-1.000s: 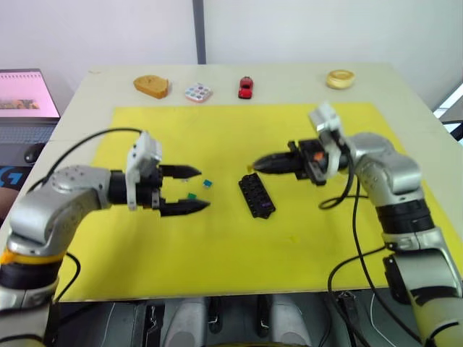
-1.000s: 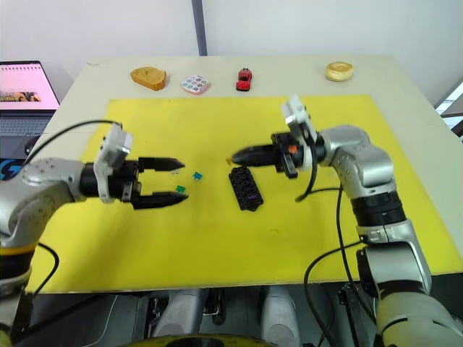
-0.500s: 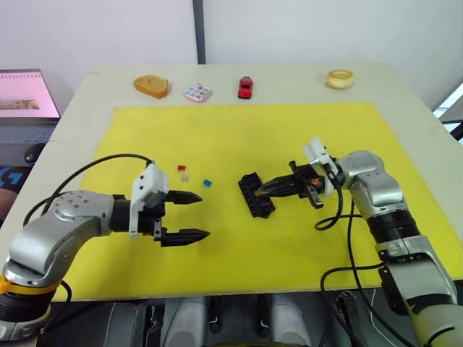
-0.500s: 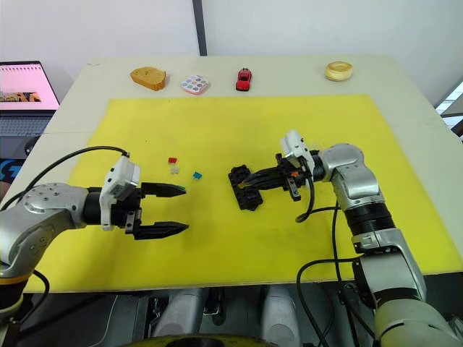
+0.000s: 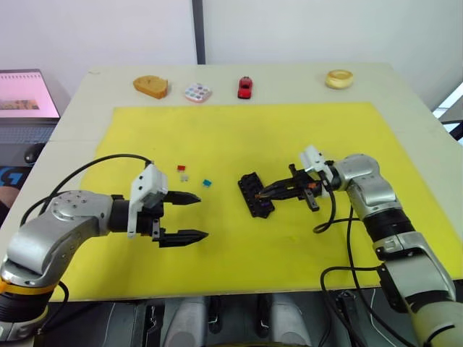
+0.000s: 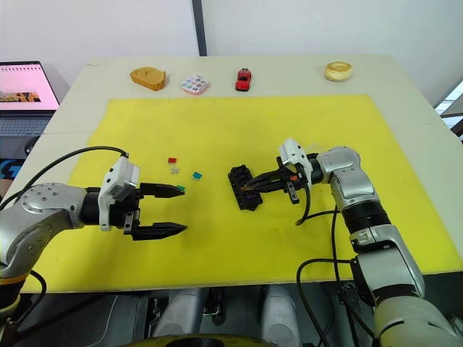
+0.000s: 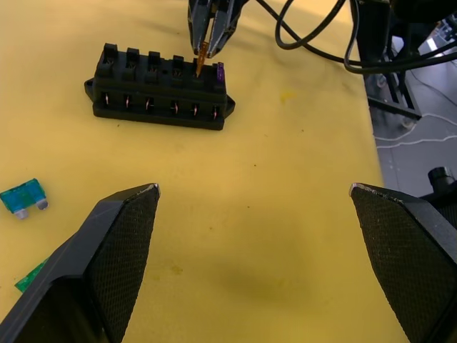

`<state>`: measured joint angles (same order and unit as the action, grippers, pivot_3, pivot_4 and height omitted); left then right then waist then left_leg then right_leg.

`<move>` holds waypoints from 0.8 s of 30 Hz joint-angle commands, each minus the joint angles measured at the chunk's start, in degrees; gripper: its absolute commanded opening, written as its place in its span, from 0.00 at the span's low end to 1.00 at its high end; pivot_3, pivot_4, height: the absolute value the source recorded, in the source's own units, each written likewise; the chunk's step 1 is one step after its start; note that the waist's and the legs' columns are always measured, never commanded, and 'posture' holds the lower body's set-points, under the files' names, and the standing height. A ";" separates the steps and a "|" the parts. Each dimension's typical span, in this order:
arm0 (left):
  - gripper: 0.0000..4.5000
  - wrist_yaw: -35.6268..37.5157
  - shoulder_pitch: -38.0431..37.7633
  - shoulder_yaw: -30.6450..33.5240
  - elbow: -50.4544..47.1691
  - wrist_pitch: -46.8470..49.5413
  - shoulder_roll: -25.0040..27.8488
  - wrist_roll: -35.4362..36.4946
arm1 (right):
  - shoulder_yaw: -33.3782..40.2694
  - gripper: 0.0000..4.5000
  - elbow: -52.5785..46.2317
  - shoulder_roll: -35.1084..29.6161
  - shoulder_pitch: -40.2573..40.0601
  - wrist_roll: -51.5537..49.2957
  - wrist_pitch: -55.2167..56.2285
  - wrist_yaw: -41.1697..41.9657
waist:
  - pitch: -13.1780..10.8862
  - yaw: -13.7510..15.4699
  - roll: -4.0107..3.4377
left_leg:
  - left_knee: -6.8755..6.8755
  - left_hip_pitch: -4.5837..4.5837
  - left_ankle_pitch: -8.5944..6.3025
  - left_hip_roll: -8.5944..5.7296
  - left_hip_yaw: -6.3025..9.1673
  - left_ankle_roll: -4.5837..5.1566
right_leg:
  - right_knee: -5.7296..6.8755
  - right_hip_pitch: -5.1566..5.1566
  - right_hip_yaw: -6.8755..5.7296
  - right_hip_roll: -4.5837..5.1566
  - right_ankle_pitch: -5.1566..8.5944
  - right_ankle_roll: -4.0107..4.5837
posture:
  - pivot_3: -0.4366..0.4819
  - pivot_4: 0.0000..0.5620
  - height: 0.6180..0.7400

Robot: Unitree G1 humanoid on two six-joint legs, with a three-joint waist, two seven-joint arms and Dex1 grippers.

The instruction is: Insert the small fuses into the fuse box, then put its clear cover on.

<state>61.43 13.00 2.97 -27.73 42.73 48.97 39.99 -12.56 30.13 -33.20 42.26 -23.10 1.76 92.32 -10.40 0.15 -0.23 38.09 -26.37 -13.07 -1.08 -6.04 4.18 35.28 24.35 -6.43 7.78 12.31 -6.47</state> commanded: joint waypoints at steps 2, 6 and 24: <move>0.99 0.05 0.25 0.70 -1.59 -1.07 0.61 0.38 | 0.49 0.00 0.42 -1.13 1.16 -0.34 -0.74 0.18 | 0.00 0.03 0.00 | 0.00 0.00 0.00 0.00 0.00 0.00 | 0.00 0.00 0.00 0.00 0.00 0.00 | 0.48 0.27 1.00; 0.99 0.01 -0.18 0.56 -1.65 -1.58 0.97 -0.15 | -0.19 0.00 0.86 -1.54 1.39 -0.04 0.80 0.18 | 0.00 -0.03 0.00 | 0.00 0.00 0.00 0.00 0.00 0.00 | 0.00 0.00 0.00 0.00 0.00 0.00 | 0.48 0.27 1.00; 0.99 -0.48 -0.70 -0.12 -0.75 -3.16 0.88 -1.18 | -9.64 0.00 10.75 -1.68 5.76 1.10 15.92 0.18 | 0.01 -1.04 -0.01 | -0.01 0.07 0.03 0.02 0.03 -0.05 | 0.04 -0.05 0.00 -0.03 0.00 0.00 | 0.48 0.27 1.00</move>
<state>61.06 12.05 1.41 -27.39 39.79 49.54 38.01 -20.59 40.00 -34.24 47.60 -22.24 16.61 92.44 -10.39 -0.90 -0.24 38.08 -26.30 -13.03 -1.05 -6.00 4.13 35.31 24.30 -6.43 7.74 12.31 -6.47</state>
